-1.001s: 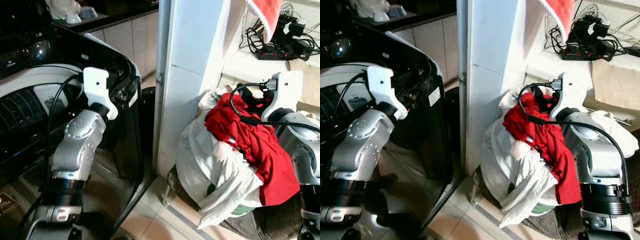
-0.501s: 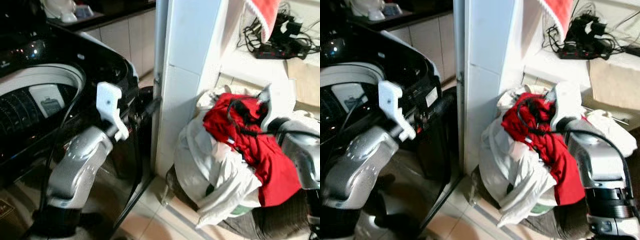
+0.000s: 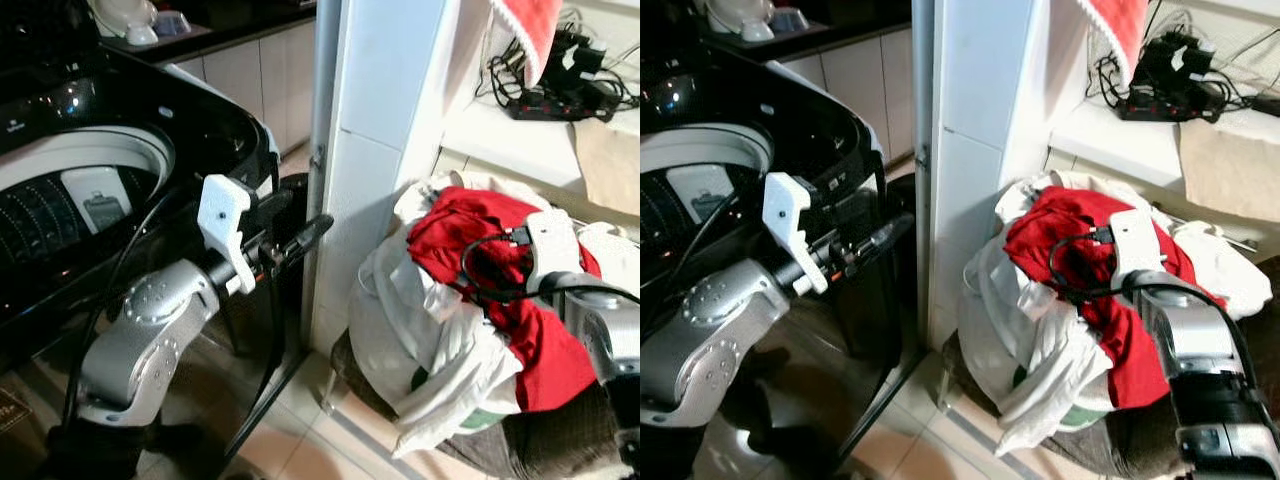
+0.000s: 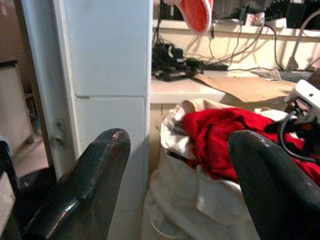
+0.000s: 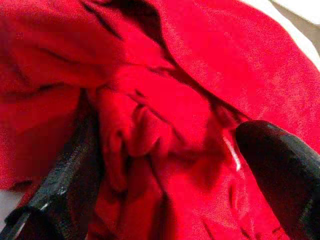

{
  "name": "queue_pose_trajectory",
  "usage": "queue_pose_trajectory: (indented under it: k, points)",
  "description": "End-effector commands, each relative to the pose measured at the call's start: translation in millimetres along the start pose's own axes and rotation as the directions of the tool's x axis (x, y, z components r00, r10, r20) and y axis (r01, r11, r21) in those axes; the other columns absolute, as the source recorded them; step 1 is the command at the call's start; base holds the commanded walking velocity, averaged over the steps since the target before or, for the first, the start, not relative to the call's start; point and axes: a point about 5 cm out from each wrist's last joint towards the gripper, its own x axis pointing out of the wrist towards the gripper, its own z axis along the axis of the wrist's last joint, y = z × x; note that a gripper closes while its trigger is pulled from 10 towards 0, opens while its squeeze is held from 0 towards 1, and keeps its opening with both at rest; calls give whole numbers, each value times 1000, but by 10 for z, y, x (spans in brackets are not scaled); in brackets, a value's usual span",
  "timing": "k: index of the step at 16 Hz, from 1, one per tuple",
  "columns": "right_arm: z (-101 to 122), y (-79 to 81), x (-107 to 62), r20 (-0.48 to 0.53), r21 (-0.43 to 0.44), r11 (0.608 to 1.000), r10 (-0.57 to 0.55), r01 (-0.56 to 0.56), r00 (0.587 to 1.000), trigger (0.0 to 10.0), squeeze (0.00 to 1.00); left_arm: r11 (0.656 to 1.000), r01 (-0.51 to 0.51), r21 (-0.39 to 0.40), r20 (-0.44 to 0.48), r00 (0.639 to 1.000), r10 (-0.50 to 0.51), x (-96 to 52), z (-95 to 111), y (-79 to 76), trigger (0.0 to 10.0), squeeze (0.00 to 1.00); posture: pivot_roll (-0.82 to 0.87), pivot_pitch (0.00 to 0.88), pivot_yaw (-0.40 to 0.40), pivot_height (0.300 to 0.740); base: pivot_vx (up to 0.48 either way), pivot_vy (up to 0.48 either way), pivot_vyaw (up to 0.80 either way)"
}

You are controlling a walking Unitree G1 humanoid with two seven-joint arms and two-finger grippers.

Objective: Clothes washing

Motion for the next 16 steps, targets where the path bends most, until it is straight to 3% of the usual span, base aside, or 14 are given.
queue_pose_trajectory:
  k: [1, 2, 3, 4, 5, 6, 7, 8, 10, 12, 14, 15, 16]
  points:
    - [51, -19, 25, 24, -19, 1000, 10, -10, 1000, 10000, 0, 1000, -1, -25, 3, 1000, 2, -18, 14, -26, 10000, 0, -10, 0, -37, 740, 0, 0, 0]
    - [2, -1, 52, 1, -6, 1000, 27, -27, 1000, 9922, 0, 999, -15, -44, 2, 1000, 15, -28, 5, -23, 10000, 0, -11, 0, -35, 740, 0, 0, 0]
    - [-30, 3, 67, -15, -2, 1000, 31, -31, 999, 6314, 0, 999, -12, -47, -4, 1000, 12, -31, -1, -30, 10000, 0, -6, 0, -38, 740, 0, 0, 0]
    - [-79, 2, 88, -39, -3, 1000, 30, -30, 999, 1333, 0, 999, -4, -36, -15, 1000, 4, -32, -8, -44, 10000, 0, -2, 0, -40, 740, 0, 0, 0]
    - [-115, 1, 97, -57, 0, 1000, 31, -31, 998, 0, 0, 999, -2, -38, -12, 1000, 1, -28, -3, -52, 10000, 0, 1, 0, -44, 740, 0, 0, 0]
    - [-161, -6, 112, -77, 5, 999, 34, -34, 996, 0, 0, 999, -38, -14, -2, 999, 38, -16, 14, -36, 10000, 0, 5, 0, -47, 740, 0, 0, 0]
    - [-167, -14, 119, -76, 10, 999, 37, -36, 996, 0, 0, 993, -60, -98, 7, 998, 61, -20, 8, -16, 10000, 0, 9, 0, -50, 740, 0, 0, 0]
    - [-161, -13, 122, -75, 17, 999, 44, -43, 996, 0, 0, 987, -111, -112, 33, 993, 116, -26, 30, 20, 10000, 0, 11, 0, -55, 740, 0, 0, 0]
    - [-142, -11, 128, -68, 23, 998, 52, -50, 996, 0, 0, 985, -138, -103, 28, 990, 142, -44, 30, 34, 10000, 0, 14, 0, -61, 740, 0, 0, 0]
    - [-154, -41, 136, -83, 24, 999, 36, -35, 996, 0, 0, 964, -257, -61, 78, 962, 261, -42, 44, 106, 10000, 0, 16, 0, -64, 740, 0, 0, 0]
    - [-157, -60, 136, -85, 40, 999, 30, -26, 996, 0, 0, 976, -213, -48, 57, 975, 215, -57, 24, 87, 10000, 0, 14, 0, -65, 740, 0, 0, 0]
    - [-155, -62, 134, -83, 60, 998, 40, -35, 996, 0, 0, 974, -226, -3, 87, 970, 225, -68, 25, 84, 10000, 0, 14, 0, -65, 740, 0, 0, 0]
    - [-135, -63, 133, -74, 64, 997, 47, -43, 996, 0, 0, 977, -214, -8, 43, 976, 214, -73, -7, 69, 10000, 0, 8, 0, -69, 740, 0, 0, 0]
